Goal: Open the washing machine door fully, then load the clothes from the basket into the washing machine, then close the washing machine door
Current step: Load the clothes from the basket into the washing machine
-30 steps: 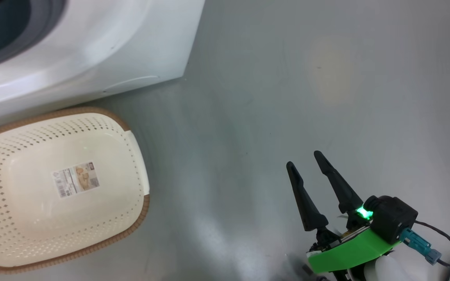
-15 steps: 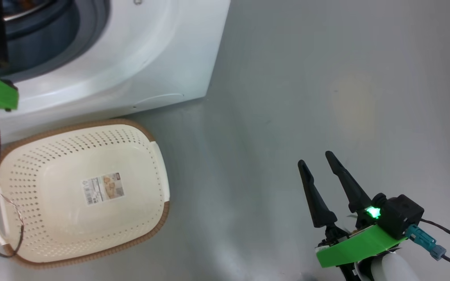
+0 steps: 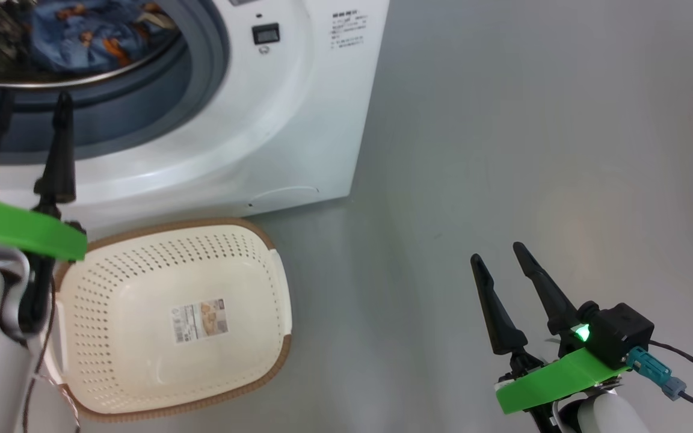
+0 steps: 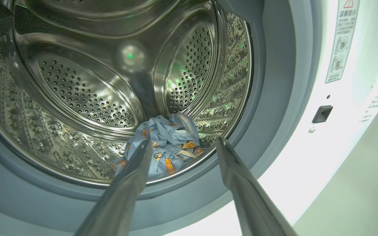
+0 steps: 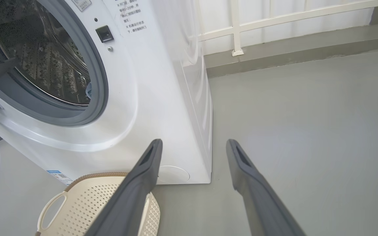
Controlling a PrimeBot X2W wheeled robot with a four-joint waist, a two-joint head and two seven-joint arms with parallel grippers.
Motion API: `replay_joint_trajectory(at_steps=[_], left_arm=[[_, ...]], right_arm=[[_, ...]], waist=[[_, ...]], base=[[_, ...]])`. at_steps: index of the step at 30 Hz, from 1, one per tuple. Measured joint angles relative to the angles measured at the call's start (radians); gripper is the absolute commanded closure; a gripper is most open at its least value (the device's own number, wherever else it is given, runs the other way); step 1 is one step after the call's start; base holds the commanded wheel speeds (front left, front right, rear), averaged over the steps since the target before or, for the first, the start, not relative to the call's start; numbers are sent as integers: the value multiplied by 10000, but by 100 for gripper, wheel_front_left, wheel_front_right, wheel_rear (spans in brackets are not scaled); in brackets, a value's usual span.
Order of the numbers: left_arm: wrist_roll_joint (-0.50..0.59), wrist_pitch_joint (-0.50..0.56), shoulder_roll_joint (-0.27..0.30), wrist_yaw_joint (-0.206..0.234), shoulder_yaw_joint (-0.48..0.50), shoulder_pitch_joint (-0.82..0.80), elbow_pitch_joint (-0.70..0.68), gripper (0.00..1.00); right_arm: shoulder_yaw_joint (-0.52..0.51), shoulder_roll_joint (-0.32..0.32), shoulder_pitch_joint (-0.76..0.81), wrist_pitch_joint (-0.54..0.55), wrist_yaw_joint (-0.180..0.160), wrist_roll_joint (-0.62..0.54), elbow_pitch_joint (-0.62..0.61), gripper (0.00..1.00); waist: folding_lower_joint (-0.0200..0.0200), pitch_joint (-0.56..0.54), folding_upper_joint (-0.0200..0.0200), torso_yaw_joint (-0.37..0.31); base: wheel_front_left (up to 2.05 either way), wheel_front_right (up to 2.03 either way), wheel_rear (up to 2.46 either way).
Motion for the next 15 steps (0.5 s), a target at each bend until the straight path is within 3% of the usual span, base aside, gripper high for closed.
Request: replay_joint_trajectory(at_steps=[15], left_arm=[[1492, -21, -966, 357, 2249, 3164, -2136, 0]], right_arm=[[-242, -8, 403, 0, 0, -153, 370, 0]], waist=[[0, -1656, 0, 591]], base=[[0, 0, 0]])
